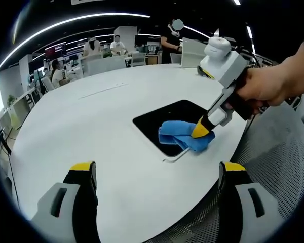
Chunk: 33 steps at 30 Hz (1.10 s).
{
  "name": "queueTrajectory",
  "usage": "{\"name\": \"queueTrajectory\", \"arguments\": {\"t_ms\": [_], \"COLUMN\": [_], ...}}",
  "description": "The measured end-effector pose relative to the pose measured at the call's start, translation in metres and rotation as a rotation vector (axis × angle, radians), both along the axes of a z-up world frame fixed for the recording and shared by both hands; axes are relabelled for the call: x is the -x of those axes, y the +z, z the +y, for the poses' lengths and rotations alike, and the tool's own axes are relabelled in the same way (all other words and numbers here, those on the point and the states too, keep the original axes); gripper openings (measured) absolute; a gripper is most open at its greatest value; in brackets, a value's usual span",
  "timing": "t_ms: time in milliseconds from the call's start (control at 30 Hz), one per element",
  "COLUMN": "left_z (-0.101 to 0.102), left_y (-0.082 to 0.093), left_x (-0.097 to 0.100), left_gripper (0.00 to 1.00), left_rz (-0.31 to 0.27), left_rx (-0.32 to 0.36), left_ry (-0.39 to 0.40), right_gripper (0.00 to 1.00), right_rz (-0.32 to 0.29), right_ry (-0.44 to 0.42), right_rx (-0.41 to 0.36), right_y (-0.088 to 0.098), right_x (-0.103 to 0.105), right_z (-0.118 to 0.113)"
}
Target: Wipe the mirror surface with the cleaning cloth until all visible marks leave the cleaned area.
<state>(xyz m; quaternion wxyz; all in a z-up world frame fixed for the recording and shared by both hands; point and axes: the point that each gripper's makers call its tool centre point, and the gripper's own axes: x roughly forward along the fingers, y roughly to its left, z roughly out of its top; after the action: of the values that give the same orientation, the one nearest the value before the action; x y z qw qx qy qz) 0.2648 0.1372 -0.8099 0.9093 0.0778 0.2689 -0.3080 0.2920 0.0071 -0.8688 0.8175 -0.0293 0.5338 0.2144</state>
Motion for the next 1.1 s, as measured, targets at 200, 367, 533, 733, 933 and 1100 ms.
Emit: {"name": "queueTrajectory", "arguments": {"t_ms": [200, 367, 533, 733, 933, 1100], "left_z": [0.0, -0.001, 0.0, -0.001, -0.001, -0.002], "left_y": [0.0, -0.002, -0.002, -0.002, -0.002, -0.002], "left_x": [0.0, 0.001, 0.001, 0.001, 0.001, 0.001], "left_gripper": [0.99, 0.99, 0.99, 0.99, 0.99, 0.99], "left_rz": [0.001, 0.008, 0.013, 0.015, 0.015, 0.016], "left_rx": [0.001, 0.001, 0.001, 0.007, 0.008, 0.011], "left_ry": [-0.006, -0.009, -0.009, -0.006, -0.008, -0.008], "right_gripper": [0.0, 0.0, 0.0, 0.0, 0.0, 0.0], "right_rz": [0.014, 0.01, 0.006, 0.011, 0.011, 0.01], "right_ry": [-0.049, -0.062, -0.078, -0.073, -0.092, -0.097], "right_rx": [-0.02, -0.019, -0.004, 0.008, 0.016, 0.006], "right_y": [0.0, 0.0, 0.0, -0.001, -0.001, 0.0], "right_x": [-0.001, 0.0, -0.001, -0.001, -0.001, -0.003], "right_z": [-0.008, -0.014, -0.026, -0.027, -0.028, -0.028]}}
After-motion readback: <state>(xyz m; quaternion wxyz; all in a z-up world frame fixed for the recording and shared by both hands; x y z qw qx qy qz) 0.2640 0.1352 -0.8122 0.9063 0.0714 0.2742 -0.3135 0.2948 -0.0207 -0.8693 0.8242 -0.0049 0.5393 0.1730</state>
